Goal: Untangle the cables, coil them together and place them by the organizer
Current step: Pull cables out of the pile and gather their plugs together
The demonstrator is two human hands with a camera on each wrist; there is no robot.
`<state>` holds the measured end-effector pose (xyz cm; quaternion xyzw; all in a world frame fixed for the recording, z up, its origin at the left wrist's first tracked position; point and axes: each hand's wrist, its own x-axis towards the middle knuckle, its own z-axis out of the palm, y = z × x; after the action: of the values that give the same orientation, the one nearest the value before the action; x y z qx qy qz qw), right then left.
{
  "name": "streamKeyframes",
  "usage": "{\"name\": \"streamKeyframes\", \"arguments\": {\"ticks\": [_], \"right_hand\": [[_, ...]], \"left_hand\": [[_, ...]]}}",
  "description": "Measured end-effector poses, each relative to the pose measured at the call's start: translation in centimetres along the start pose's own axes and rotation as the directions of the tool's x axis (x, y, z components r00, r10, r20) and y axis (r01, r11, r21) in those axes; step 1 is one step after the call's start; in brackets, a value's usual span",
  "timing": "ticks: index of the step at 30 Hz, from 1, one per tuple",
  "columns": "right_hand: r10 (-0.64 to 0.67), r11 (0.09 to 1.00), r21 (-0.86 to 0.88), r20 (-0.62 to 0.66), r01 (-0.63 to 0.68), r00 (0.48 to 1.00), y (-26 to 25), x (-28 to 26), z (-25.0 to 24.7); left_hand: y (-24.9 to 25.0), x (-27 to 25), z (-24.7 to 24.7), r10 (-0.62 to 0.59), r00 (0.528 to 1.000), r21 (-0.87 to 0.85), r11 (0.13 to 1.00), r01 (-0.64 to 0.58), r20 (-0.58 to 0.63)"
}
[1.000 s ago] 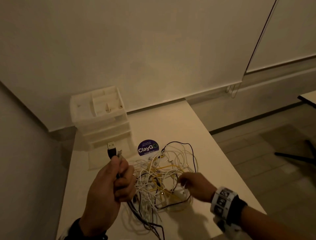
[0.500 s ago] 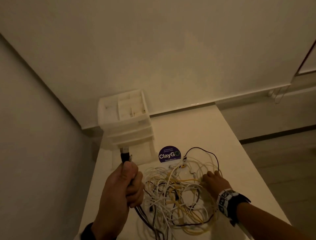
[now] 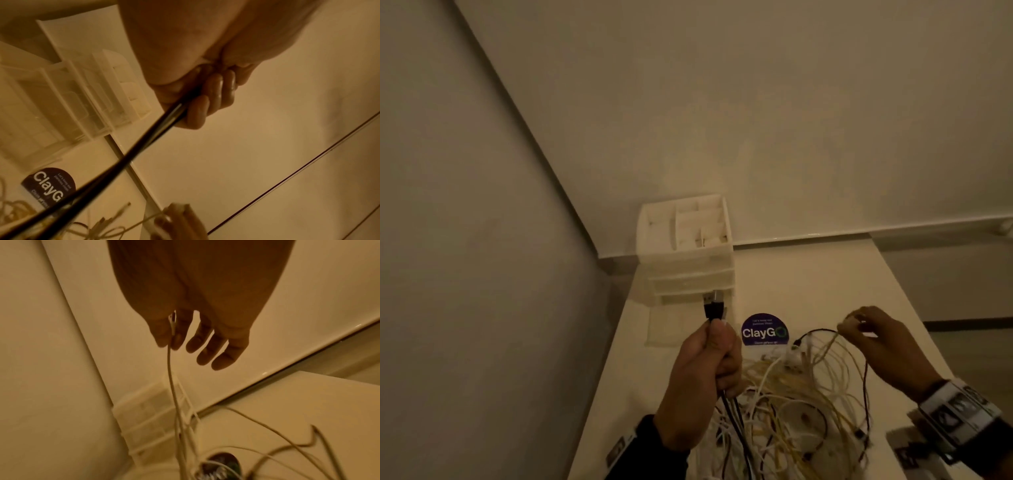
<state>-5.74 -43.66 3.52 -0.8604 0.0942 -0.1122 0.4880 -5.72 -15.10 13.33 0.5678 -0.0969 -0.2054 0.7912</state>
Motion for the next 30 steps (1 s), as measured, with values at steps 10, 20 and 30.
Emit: {"name": "streamKeyframes", "arguments": {"ticks": [10,20,30], "right_hand": [[0.009,0.722,0.690,-0.076,0.046,0.997,-13.2,0.6,2.8],[-0.001,0.766,0.637,0.134,-0.086,0.991,-17.4,-4.7,5.6],[0.117,0.794,0.592,0.074,-0.139,0.990,-17.6,-6.2,8.1]], "left_hand": [[0.1,0.6,-0.4,-0.021,0.999,0.010,1.000,0.021,0.045],[0.2,1.4,-0.6,-0.036,0.999,0.017,0.999,0.036,-0.029],[0.3,1.2,0.5,0.064,0.996,0.127,0.990,-0.056,-0.059]]}}
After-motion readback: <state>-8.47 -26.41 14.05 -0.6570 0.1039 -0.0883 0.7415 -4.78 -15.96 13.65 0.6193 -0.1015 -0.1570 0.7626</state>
